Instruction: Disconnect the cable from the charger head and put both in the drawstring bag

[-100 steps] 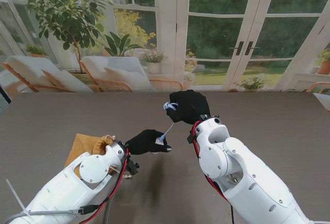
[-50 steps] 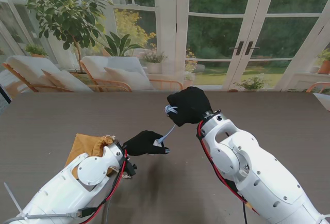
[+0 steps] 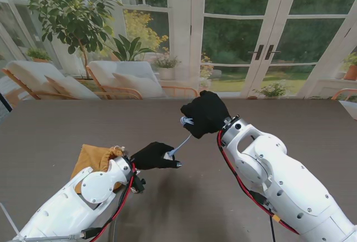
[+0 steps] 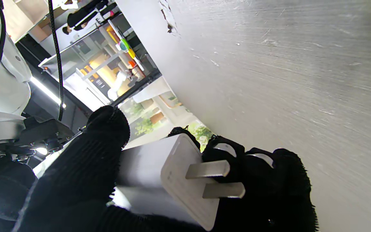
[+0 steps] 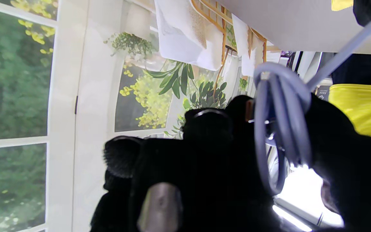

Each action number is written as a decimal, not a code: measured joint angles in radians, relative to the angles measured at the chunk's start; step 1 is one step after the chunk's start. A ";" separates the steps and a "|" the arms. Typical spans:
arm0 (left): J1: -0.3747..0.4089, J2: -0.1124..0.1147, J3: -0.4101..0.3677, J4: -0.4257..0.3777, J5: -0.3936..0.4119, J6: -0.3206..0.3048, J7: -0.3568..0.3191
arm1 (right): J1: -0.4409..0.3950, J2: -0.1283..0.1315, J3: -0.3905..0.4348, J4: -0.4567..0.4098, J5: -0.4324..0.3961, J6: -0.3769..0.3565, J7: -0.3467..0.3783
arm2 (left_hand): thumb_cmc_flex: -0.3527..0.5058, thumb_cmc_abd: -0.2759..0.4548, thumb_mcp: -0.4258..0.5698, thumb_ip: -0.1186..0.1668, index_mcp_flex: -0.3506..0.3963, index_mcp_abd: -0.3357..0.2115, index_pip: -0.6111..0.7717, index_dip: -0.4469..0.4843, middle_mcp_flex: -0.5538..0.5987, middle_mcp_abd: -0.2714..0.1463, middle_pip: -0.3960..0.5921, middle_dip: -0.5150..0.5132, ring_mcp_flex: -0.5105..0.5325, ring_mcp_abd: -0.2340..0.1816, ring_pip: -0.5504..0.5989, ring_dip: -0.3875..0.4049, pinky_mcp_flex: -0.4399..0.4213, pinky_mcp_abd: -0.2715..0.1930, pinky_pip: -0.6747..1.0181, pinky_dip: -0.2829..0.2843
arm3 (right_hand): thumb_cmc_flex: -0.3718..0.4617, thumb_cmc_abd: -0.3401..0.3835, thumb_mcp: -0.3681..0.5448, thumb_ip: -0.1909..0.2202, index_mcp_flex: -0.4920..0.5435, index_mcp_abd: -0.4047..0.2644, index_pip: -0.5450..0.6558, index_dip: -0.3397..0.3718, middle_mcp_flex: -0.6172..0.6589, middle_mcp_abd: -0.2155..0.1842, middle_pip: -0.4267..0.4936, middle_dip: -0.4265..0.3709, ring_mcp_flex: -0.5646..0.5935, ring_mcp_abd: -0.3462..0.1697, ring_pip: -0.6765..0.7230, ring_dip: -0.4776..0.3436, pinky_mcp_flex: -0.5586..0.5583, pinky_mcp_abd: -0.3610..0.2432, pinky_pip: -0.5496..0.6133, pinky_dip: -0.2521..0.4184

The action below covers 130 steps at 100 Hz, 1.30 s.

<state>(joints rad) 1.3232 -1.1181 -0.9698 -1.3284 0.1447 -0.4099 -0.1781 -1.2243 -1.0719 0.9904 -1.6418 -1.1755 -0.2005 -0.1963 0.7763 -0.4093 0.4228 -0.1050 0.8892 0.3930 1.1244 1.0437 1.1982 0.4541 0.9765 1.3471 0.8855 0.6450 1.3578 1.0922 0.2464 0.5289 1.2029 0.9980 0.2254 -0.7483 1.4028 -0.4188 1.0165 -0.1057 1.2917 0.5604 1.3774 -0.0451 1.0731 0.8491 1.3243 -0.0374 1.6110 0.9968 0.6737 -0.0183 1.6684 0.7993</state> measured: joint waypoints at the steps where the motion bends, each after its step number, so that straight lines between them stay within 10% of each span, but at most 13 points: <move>1: 0.001 0.000 -0.001 -0.001 0.001 0.000 0.000 | 0.001 0.000 0.000 0.000 -0.002 -0.002 0.000 | 0.000 0.000 0.000 0.000 0.000 0.000 0.000 0.000 0.000 0.000 0.000 0.000 0.000 0.000 0.000 0.000 0.000 0.000 0.000 0.000 | 0.000 0.000 0.000 0.000 0.000 0.000 0.000 0.000 0.000 0.000 0.000 0.000 0.000 0.000 0.000 0.000 0.000 0.000 0.000 0.000; 130: 0.070 0.025 -0.070 -0.099 0.124 0.008 0.015 | 0.084 0.034 -0.100 0.147 -0.108 -0.069 -0.046 | -0.007 0.000 0.009 0.000 0.000 0.000 -0.007 -0.010 0.000 -0.002 0.000 0.000 -0.003 0.000 0.001 0.000 0.000 0.000 0.000 0.000 | 0.005 0.012 0.000 0.001 0.046 -0.033 0.002 0.060 0.000 -0.036 0.090 0.034 0.000 -0.038 0.071 0.068 0.000 -0.049 0.124 0.050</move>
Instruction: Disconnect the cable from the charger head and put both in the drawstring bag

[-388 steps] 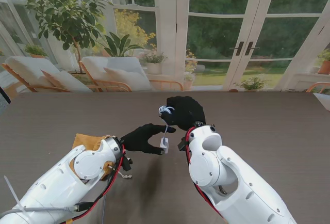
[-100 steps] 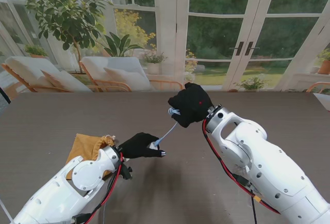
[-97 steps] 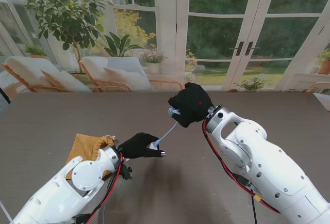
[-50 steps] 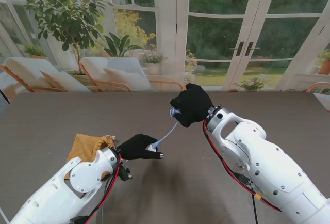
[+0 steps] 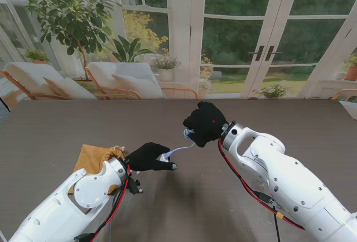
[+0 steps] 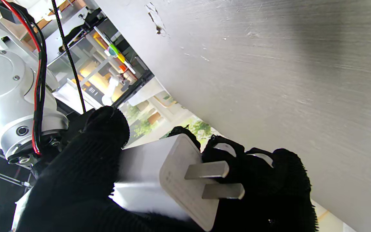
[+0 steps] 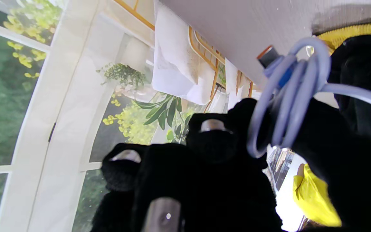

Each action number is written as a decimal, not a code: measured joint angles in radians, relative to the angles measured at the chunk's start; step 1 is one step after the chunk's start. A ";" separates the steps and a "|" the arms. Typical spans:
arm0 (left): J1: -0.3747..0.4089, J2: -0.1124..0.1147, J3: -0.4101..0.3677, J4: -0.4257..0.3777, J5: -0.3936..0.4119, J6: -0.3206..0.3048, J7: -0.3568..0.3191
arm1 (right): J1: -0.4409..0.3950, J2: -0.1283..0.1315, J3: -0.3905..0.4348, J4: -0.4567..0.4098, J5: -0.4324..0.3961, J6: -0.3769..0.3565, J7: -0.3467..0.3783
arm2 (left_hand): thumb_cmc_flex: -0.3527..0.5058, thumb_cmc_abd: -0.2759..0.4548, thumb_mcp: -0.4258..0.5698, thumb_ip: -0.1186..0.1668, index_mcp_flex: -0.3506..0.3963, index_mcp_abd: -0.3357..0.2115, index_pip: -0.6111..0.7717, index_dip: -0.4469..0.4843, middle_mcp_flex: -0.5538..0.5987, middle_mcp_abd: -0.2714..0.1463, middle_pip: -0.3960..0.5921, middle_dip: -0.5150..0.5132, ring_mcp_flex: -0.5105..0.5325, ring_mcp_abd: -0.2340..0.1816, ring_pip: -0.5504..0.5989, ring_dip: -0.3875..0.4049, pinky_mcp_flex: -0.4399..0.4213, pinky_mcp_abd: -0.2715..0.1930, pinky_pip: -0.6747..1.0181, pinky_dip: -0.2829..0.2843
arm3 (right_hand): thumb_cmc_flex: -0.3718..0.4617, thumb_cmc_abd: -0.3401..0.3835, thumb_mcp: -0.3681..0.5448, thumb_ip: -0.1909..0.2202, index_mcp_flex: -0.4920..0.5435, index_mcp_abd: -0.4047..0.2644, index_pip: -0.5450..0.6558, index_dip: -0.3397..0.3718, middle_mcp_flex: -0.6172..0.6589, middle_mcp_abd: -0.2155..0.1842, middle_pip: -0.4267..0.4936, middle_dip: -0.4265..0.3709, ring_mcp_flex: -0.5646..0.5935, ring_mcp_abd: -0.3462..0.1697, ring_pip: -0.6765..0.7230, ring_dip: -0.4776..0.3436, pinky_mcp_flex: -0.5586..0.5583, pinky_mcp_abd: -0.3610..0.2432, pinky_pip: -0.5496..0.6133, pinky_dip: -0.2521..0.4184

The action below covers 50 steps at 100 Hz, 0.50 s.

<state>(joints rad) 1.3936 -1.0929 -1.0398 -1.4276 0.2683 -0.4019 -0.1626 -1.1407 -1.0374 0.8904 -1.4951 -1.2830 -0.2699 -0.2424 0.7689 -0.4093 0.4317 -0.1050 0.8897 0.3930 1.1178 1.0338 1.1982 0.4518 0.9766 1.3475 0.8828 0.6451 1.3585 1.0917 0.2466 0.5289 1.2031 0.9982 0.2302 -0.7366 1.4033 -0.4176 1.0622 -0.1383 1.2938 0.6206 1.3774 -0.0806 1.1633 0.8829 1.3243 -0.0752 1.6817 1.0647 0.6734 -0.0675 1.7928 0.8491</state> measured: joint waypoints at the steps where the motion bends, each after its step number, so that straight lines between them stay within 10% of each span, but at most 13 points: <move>1: 0.000 0.000 0.000 -0.001 0.001 0.000 0.000 | 0.001 0.001 -0.001 0.001 -0.005 -0.001 -0.002 | 0.000 0.000 0.000 0.000 0.000 0.000 0.000 0.000 0.000 0.000 0.000 0.000 0.000 0.000 0.000 0.000 0.000 0.000 0.000 0.000 | 0.000 0.000 0.000 0.000 0.000 0.000 0.000 0.000 0.000 0.000 0.000 0.000 0.000 0.000 0.000 0.000 0.000 0.000 0.000 0.000; 39: 0.014 0.001 -0.016 -0.020 0.029 -0.005 0.014 | 0.006 0.011 0.017 -0.005 -0.016 -0.046 0.093 | 0.000 0.001 0.000 0.000 0.000 0.000 -0.012 -0.010 0.000 -0.001 -0.002 0.000 -0.001 0.000 -0.004 -0.008 -0.002 0.000 0.000 0.000 | 0.063 0.006 -0.011 -0.001 -0.099 0.046 -0.015 0.017 0.000 -0.003 0.001 0.000 0.000 -0.004 0.001 0.000 0.000 -0.009 0.000 0.003; 50: 0.015 0.001 -0.018 -0.021 0.030 -0.007 0.019 | -0.001 0.011 0.031 -0.021 0.026 -0.046 0.173 | 0.000 0.007 0.000 0.000 0.000 0.010 -0.016 -0.012 0.000 -0.002 -0.002 0.002 -0.002 0.000 -0.004 -0.009 -0.004 0.000 0.000 0.000 | 0.138 0.134 -0.134 0.023 -0.168 0.128 -0.025 0.016 0.000 -0.015 0.001 0.000 0.000 -0.017 0.001 0.000 0.000 -0.026 0.000 0.024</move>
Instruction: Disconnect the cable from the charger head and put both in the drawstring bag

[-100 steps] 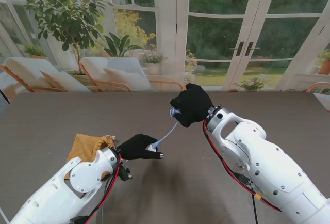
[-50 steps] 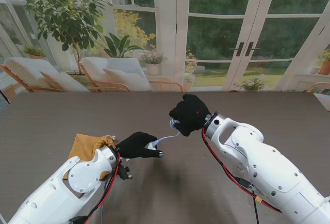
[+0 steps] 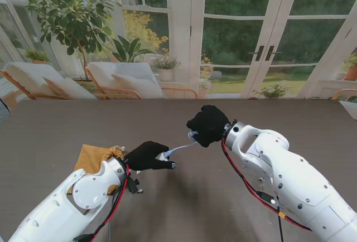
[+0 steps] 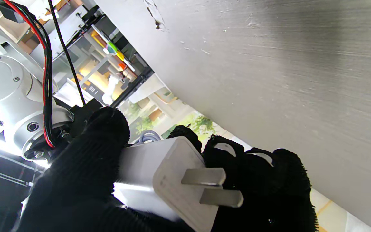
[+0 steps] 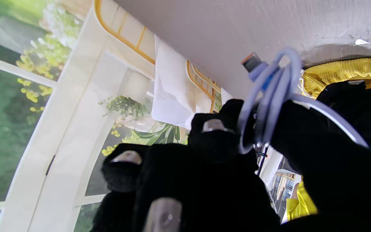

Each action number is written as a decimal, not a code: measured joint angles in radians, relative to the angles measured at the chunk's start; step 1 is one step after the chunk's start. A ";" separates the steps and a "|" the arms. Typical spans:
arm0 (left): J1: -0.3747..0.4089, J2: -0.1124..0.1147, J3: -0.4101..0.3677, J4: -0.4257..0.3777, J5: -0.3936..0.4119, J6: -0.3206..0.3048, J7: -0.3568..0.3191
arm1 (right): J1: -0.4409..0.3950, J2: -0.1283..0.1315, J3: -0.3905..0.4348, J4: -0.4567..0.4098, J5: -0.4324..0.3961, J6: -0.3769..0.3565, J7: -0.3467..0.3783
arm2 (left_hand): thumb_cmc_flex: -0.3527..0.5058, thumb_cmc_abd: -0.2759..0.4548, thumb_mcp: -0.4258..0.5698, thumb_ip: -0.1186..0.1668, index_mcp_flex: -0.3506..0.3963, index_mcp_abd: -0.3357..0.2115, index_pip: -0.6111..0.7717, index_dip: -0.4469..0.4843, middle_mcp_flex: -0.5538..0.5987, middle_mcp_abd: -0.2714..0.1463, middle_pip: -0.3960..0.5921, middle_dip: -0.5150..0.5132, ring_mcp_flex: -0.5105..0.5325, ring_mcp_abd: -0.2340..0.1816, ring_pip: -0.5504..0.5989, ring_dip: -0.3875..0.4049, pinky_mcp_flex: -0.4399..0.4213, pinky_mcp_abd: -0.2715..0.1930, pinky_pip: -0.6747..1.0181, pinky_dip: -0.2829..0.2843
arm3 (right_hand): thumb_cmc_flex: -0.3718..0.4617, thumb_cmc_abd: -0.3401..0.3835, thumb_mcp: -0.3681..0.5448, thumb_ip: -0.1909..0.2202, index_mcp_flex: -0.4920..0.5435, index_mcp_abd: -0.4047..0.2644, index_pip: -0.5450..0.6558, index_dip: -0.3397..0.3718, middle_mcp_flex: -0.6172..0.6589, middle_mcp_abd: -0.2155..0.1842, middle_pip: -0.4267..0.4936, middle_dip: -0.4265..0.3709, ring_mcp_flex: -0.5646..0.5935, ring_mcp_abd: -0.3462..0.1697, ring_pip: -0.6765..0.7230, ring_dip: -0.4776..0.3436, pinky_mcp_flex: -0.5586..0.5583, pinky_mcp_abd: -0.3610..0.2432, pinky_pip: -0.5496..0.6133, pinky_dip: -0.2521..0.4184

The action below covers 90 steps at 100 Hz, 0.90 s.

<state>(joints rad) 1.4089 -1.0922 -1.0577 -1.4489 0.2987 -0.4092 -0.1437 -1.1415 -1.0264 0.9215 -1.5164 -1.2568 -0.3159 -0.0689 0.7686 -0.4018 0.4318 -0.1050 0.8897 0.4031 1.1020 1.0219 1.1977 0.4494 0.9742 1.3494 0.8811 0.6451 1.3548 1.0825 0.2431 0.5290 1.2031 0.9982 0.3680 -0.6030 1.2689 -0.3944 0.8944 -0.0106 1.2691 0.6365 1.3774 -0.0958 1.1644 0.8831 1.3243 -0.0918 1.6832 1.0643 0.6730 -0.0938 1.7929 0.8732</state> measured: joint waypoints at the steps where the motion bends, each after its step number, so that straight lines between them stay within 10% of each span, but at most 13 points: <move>1: 0.000 0.000 0.000 0.000 0.000 0.000 0.000 | 0.000 0.000 0.000 -0.001 0.000 0.001 0.001 | 0.000 0.000 0.000 0.000 0.000 0.000 0.000 0.000 0.000 0.000 0.000 0.000 0.000 0.000 0.000 0.000 0.000 0.000 0.000 0.000 | 0.000 0.001 -0.001 0.005 0.000 0.001 0.000 0.000 0.000 0.000 0.001 0.000 0.000 0.000 0.000 0.000 0.000 0.000 0.000 0.000; 19: 0.000 0.000 -0.002 -0.001 0.003 -0.005 0.004 | -0.002 0.002 -0.013 0.000 -0.016 0.025 -0.021 | 0.000 0.003 0.000 0.000 0.000 0.003 -0.009 -0.001 -0.003 -0.004 0.009 0.029 -0.001 0.000 0.000 0.000 -0.001 0.000 0.000 0.000 | 0.006 -0.084 -0.008 0.147 0.027 -0.013 0.005 -0.024 0.000 -0.009 0.043 0.000 0.000 -0.008 0.019 0.000 0.000 -0.006 0.024 0.000; 90: 0.023 -0.001 -0.027 -0.036 0.025 -0.002 0.016 | 0.016 0.019 -0.058 0.007 -0.219 0.173 -0.086 | 0.001 0.089 0.022 -0.001 0.001 0.015 -0.046 -0.014 -0.007 -0.005 0.009 0.029 -0.002 -0.002 -0.003 0.000 -0.006 0.000 0.000 0.000 | -0.169 -0.117 0.099 0.227 0.110 -0.161 0.016 0.025 0.001 -0.054 0.095 0.000 0.000 -0.050 0.036 0.019 0.000 -0.058 0.026 0.001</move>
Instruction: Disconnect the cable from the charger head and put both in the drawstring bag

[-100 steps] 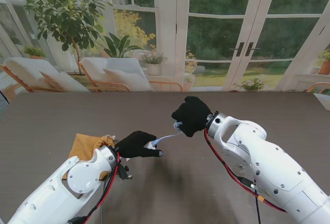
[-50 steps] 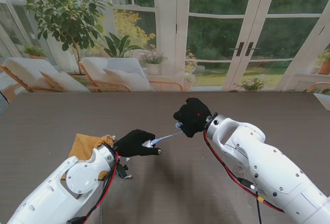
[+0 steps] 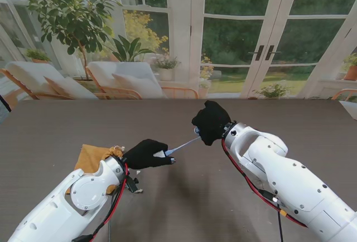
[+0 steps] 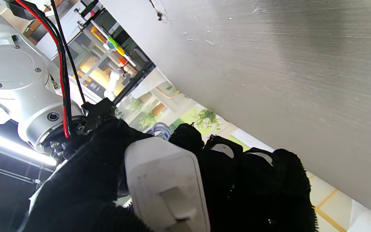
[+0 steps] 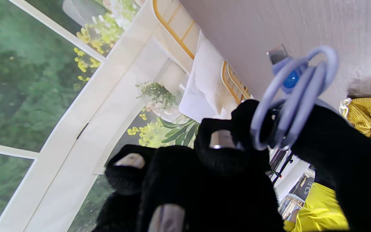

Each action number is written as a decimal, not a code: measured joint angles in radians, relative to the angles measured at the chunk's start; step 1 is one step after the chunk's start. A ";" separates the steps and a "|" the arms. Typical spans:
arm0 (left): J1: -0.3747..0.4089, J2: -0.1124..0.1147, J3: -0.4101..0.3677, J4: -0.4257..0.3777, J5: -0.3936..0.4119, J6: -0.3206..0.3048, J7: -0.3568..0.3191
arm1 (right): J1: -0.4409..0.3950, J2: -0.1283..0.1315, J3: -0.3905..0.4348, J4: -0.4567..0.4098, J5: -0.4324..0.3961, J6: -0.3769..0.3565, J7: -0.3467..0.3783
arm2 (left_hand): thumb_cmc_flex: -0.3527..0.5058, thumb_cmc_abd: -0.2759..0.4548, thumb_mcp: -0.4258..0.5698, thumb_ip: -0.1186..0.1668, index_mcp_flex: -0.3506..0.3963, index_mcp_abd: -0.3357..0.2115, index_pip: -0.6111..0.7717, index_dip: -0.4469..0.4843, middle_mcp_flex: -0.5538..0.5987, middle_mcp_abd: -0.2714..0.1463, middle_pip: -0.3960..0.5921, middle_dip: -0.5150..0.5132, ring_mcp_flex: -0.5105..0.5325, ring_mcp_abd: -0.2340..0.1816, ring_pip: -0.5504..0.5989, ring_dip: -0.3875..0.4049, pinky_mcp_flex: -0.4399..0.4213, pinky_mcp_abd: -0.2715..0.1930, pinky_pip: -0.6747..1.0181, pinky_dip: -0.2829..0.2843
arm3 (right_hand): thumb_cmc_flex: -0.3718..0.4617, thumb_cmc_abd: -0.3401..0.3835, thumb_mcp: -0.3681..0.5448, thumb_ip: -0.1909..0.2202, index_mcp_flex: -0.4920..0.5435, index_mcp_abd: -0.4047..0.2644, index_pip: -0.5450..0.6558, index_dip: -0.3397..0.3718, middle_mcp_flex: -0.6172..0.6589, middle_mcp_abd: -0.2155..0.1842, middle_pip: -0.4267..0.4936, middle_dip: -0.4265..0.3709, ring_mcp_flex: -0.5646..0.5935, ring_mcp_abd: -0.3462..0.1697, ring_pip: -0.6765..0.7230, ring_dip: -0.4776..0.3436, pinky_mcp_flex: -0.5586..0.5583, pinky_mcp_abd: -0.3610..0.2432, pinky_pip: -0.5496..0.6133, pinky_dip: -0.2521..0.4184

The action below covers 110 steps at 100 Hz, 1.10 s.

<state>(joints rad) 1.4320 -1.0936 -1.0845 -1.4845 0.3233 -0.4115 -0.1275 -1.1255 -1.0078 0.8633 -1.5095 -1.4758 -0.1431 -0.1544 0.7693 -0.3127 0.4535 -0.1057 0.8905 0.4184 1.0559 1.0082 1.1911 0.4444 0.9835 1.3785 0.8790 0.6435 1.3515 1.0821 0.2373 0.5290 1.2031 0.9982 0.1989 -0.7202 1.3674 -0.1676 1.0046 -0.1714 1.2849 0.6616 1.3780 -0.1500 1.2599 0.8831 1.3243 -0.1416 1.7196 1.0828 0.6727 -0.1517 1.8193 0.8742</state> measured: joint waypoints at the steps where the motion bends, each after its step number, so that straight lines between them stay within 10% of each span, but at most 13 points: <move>1: 0.000 0.000 0.000 -0.001 0.001 0.000 0.000 | 0.000 0.000 0.000 0.000 0.000 0.001 0.000 | 0.000 0.001 0.000 0.000 0.000 0.000 0.000 0.000 0.000 0.000 0.000 0.000 0.000 0.000 0.000 0.000 0.000 0.000 0.000 0.000 | 0.000 0.000 0.000 0.000 0.000 0.000 0.000 0.000 0.000 0.000 0.000 0.000 0.000 0.000 0.000 0.000 0.000 0.000 0.000 0.000; 90: 0.022 0.002 -0.027 -0.042 0.020 0.024 -0.018 | 0.056 -0.002 -0.053 0.060 -0.002 0.077 0.028 | 0.000 0.020 0.004 -0.003 0.000 0.000 -0.004 -0.008 -0.001 0.000 0.000 0.000 0.000 -0.001 0.000 0.000 0.000 0.000 0.000 0.000 | -0.007 -0.064 0.000 0.000 0.034 -0.018 -0.039 0.025 0.000 -0.006 0.004 0.000 0.000 -0.008 0.003 0.001 0.000 -0.011 0.004 0.024; 110: 0.031 0.005 -0.033 -0.052 0.024 0.026 -0.020 | 0.056 -0.002 -0.052 0.075 -0.010 0.117 0.043 | 0.000 0.020 0.004 -0.003 0.000 -0.001 -0.004 -0.008 -0.001 -0.001 0.000 0.000 0.000 -0.001 0.000 0.000 0.000 0.000 0.000 0.000 | 0.017 -0.125 0.010 0.072 0.046 -0.019 -0.039 0.056 0.000 -0.006 0.015 0.000 0.000 -0.008 0.003 0.001 0.000 -0.012 0.005 0.024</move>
<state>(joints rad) 1.4627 -1.0882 -1.1170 -1.5369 0.3472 -0.3856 -0.1477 -1.0698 -1.0099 0.8111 -1.4348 -1.4862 -0.0263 -0.1116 0.7695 -0.2928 0.4578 -0.1086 0.8908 0.4174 1.0516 1.0001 1.1900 0.4429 0.9835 1.3786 0.8790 0.6426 1.3513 1.0818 0.2372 0.5290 1.2031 0.9982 0.2155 -0.8454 1.3775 -0.0955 1.0502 -0.1901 1.2456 0.7173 1.3781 -0.1564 1.2745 0.8830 1.3243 -0.1493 1.7230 1.0837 0.6726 -0.1639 1.8239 0.8981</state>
